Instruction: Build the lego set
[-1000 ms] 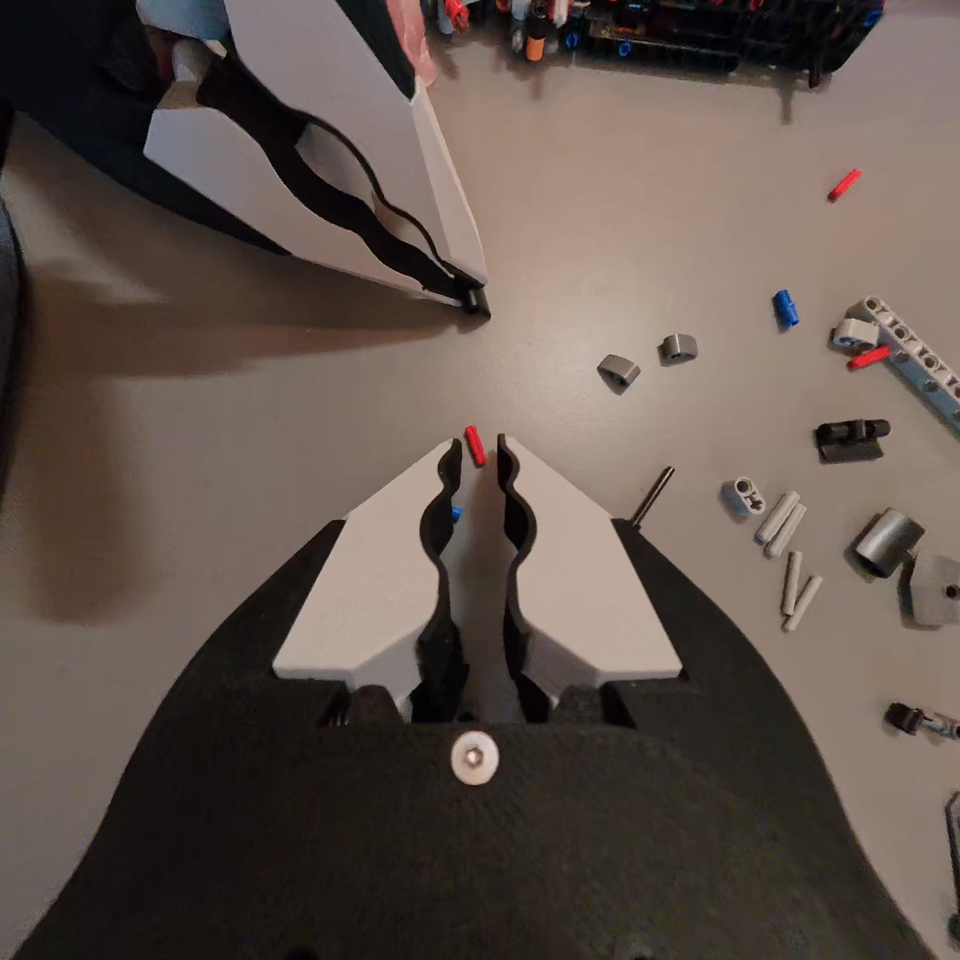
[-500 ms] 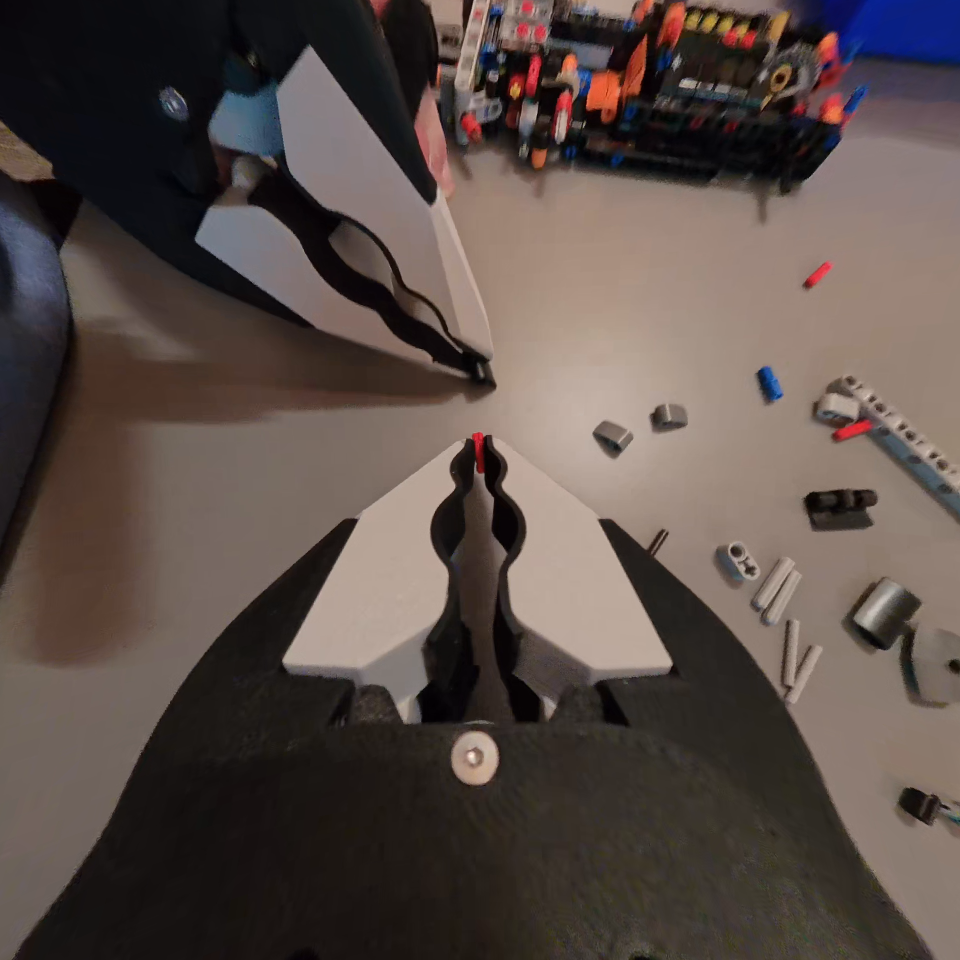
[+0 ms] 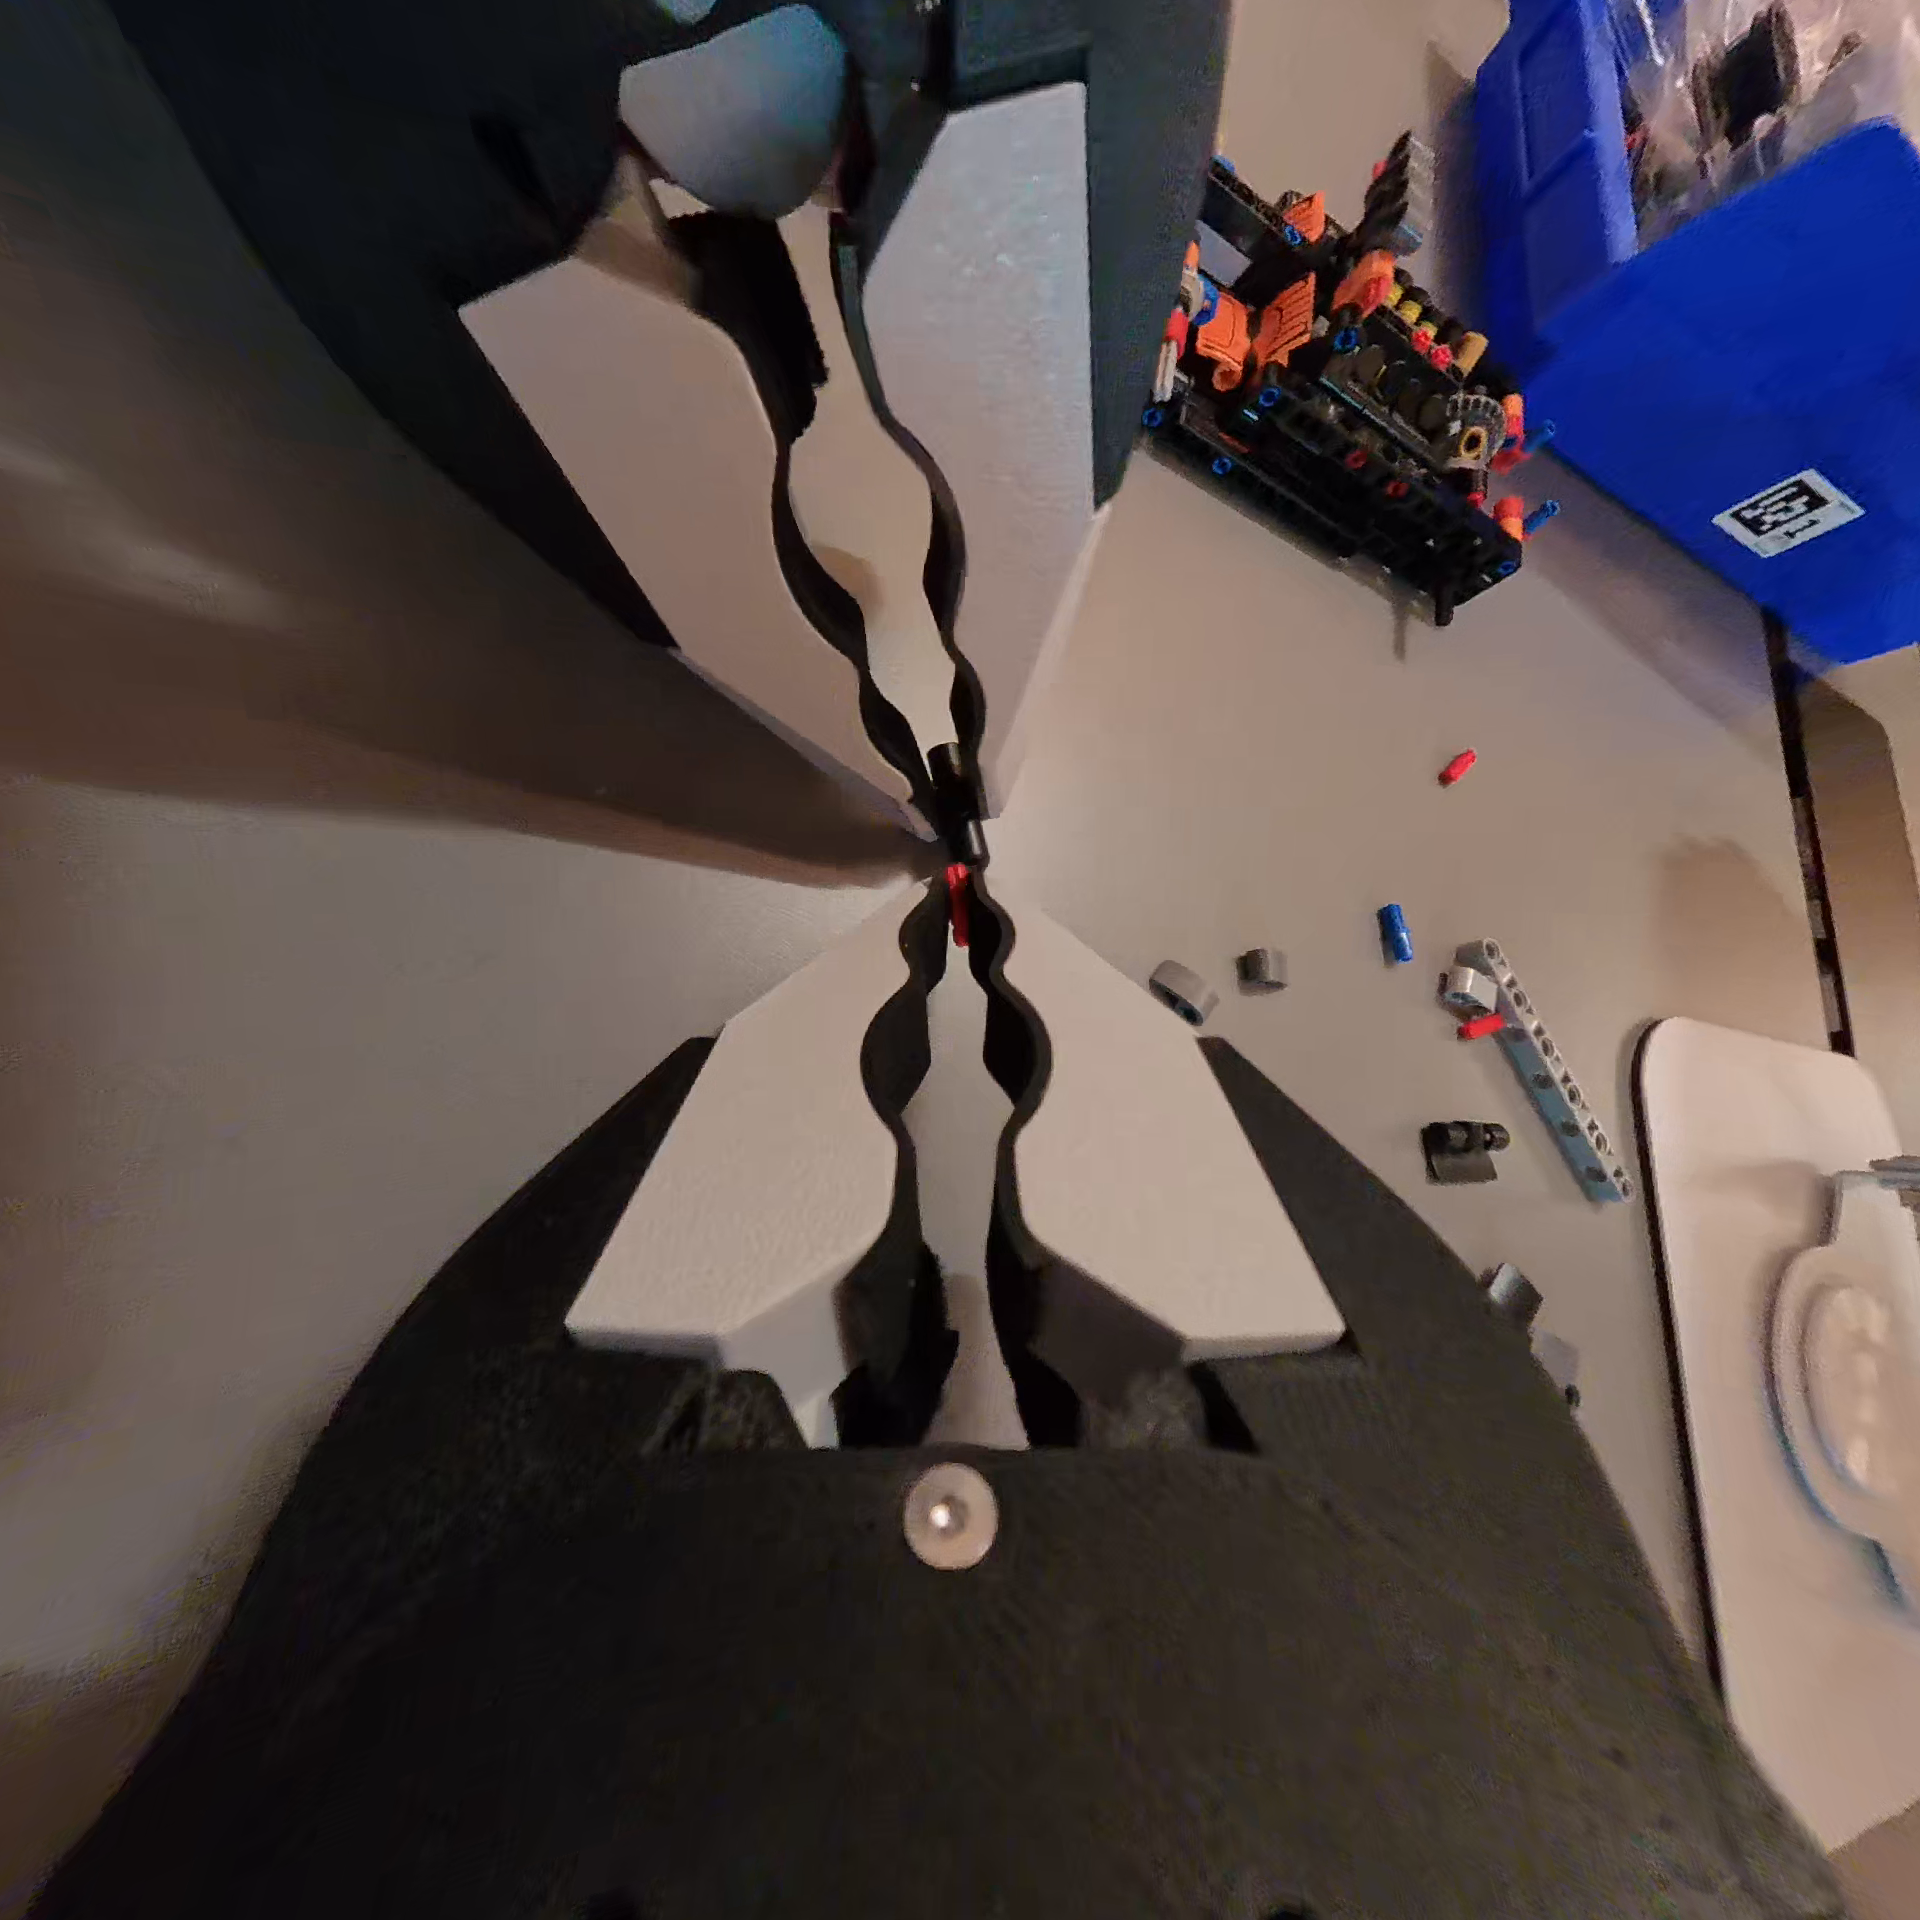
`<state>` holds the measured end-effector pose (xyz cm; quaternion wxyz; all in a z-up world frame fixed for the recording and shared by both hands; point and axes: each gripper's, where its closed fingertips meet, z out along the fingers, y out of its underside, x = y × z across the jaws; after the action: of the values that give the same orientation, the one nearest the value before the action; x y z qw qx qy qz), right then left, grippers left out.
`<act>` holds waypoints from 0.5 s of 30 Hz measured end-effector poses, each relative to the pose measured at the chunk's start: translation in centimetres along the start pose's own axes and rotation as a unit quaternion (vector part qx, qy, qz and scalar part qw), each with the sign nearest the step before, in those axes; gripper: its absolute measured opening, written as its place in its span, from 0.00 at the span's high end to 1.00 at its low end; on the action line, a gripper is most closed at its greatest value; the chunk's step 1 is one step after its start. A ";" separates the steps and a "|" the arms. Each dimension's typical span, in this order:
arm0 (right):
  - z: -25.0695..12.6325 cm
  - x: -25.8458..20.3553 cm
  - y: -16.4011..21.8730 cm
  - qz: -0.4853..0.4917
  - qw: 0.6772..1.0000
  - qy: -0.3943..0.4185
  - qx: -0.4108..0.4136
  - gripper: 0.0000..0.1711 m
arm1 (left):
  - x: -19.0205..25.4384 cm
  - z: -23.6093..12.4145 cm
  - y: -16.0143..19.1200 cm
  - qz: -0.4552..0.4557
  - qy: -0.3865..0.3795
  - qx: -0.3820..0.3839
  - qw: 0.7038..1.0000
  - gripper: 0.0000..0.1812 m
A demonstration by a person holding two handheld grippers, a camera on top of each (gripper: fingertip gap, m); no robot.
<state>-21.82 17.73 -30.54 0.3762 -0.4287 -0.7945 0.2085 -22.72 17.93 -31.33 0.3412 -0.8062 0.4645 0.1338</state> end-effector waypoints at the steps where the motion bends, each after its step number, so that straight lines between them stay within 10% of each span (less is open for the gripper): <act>1: 0.1 0.1 0.0 0.002 1.000 0.007 -0.001 1.00 | 0.0 0.0 0.0 0.000 0.001 0.000 1.000 0.97; 15: 0.4 0.4 0.2 -0.023 0.999 0.021 -0.009 1.00 | 0.0 0.1 -0.1 0.000 0.026 -0.004 1.000 0.97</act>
<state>-22.16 18.21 -30.76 0.3934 -0.4181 -0.7979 0.1839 -22.66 18.04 -31.36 0.3260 -0.8108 0.4724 0.1147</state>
